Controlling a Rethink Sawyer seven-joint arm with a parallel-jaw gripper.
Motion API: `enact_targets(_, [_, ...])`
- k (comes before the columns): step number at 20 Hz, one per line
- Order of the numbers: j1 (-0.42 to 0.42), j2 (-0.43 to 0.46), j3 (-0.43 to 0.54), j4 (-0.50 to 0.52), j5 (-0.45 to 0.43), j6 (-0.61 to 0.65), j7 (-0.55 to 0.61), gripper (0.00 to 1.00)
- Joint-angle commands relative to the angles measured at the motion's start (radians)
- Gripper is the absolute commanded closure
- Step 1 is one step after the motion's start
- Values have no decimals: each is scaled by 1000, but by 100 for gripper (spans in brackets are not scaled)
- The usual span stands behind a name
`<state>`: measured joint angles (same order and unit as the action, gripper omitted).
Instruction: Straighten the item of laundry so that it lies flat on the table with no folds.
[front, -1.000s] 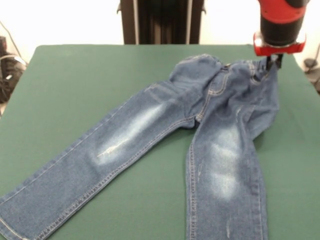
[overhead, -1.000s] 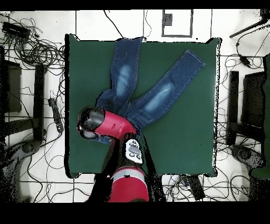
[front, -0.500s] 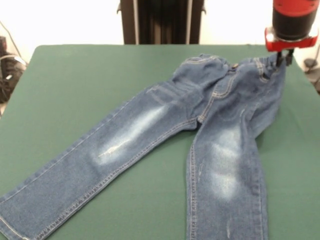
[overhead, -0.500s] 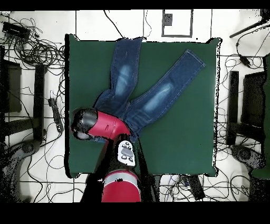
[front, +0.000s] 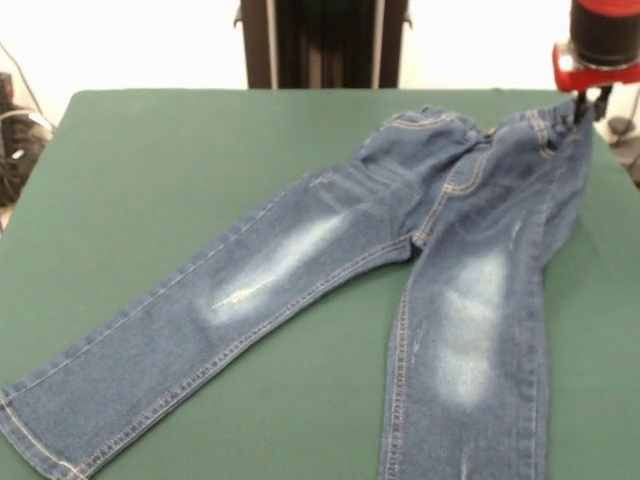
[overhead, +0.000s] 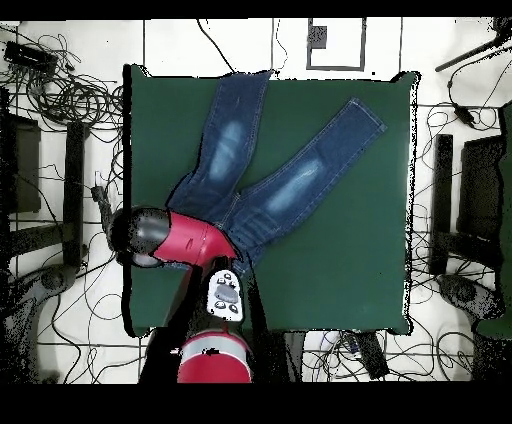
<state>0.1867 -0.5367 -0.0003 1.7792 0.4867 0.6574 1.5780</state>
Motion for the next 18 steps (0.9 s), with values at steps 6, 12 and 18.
enact_targets(6, [55,-47,83,129,49,123,286,100])
enact_targets(12, [46,-62,81,152,41,113,265,100])
enact_targets(18, [52,-48,65,132,43,88,292,0])
